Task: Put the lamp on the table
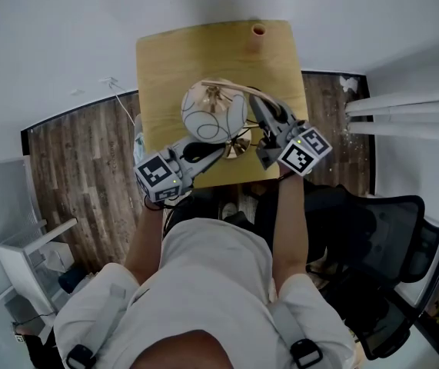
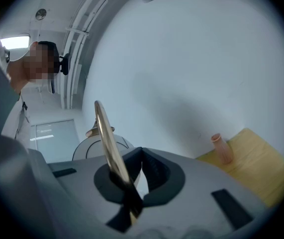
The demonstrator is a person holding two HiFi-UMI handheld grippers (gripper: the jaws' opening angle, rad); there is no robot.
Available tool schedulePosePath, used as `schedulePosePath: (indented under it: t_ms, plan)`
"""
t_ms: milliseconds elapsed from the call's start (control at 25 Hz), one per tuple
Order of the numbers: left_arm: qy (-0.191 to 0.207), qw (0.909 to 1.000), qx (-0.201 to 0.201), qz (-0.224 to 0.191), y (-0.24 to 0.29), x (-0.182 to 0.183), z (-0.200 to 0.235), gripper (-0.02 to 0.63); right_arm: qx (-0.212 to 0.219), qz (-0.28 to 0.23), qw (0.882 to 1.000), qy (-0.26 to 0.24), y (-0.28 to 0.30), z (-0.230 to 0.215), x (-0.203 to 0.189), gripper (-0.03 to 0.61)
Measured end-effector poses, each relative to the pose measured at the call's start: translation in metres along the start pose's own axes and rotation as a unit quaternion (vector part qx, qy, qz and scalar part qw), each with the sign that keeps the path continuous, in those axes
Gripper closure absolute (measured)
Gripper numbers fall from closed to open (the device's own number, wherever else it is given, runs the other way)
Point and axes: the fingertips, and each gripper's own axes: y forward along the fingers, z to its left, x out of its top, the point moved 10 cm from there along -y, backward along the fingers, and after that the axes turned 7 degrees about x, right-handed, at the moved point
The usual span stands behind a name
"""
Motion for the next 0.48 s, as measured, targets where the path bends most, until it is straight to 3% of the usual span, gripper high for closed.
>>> schedulePosePath:
  t_ms: [480]
  plan:
    - [-0.008, 0.9999, -0.002, 0.006, -0.001, -0.008, -0.014, 0.615, -0.01, -0.014, 1.0, -0.011, -0.013, 0.007, -0.006, 0.577]
